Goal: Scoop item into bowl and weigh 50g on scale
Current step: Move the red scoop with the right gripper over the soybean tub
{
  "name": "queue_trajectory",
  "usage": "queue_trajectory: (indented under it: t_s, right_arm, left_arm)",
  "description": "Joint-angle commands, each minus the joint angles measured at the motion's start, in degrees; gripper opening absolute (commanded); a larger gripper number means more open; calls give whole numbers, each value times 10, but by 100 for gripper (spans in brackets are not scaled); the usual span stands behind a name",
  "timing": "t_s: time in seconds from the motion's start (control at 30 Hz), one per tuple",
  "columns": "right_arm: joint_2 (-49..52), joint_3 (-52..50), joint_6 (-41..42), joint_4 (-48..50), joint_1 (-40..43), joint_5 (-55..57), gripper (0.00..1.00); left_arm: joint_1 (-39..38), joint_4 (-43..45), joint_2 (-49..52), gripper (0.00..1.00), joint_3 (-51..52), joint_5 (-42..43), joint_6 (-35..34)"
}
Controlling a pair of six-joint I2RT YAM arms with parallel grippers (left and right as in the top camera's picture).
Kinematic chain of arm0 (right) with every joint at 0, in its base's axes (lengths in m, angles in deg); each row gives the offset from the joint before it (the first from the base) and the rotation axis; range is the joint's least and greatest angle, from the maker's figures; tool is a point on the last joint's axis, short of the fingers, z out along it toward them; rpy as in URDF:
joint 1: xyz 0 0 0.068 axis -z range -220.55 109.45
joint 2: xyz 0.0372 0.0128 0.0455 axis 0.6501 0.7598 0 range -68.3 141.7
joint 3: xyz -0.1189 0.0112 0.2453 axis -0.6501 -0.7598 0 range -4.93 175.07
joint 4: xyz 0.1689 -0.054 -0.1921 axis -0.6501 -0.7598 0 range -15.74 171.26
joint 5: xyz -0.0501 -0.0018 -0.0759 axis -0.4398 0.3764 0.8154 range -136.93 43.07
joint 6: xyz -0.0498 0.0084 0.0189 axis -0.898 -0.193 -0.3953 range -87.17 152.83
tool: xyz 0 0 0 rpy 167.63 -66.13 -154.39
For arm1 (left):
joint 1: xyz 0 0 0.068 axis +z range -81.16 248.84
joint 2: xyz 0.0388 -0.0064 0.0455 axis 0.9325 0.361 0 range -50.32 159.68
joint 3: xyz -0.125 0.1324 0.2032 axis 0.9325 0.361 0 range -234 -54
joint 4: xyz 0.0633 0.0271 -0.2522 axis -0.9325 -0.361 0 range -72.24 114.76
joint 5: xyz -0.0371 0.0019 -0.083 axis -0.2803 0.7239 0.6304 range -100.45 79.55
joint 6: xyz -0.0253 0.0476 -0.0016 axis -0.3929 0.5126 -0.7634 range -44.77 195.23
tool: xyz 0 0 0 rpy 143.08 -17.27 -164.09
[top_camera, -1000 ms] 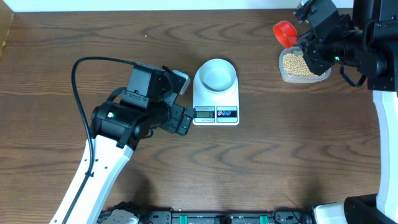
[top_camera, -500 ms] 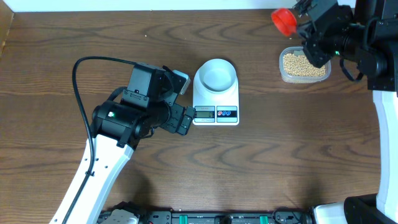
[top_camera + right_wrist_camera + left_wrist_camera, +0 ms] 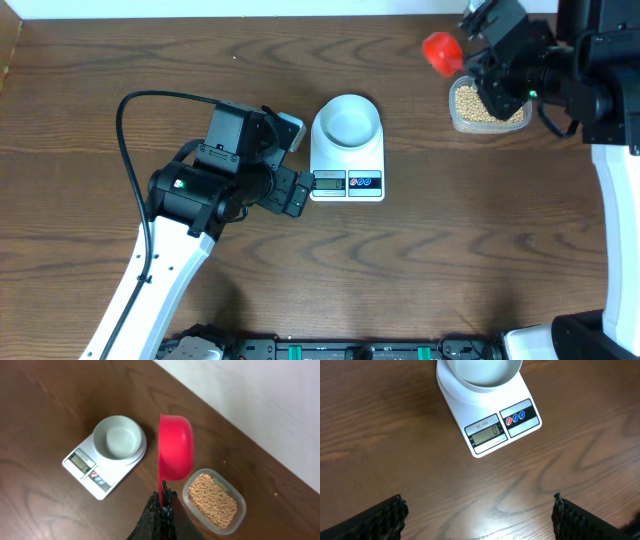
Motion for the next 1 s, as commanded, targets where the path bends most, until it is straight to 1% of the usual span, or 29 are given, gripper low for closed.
queue_trajectory:
  t_s: [0.0, 0.1, 0.17, 0.47, 0.67, 0.77, 0.83, 0.97]
  right_arm:
    - [2, 10, 28, -1, -5, 18, 1]
    - [2, 10, 108, 7, -5, 96, 1]
    - [2, 10, 141, 13, -5, 112, 1]
    - [9, 10, 217, 30, -4, 160, 1]
    - [28, 10, 220, 2, -3, 181, 1]
    - [47, 10, 185, -12, 8, 188, 1]
    - [59, 10, 165, -9, 19, 188, 1]
    - [94, 10, 170, 16, 39, 188, 1]
  left_arm:
    - [2, -3, 3, 95, 0, 7, 6]
    - [2, -3, 3, 95, 0, 7, 6]
    - [2, -3, 3, 95, 0, 7, 6]
    - [2, -3, 3, 95, 0, 7, 6]
    - [2, -3, 3, 95, 0, 7, 6]
    - [2, -3, 3, 95, 0, 7, 6]
    - [2, -3, 3, 95, 0, 7, 6]
    - [2, -3, 3, 95, 0, 7, 6]
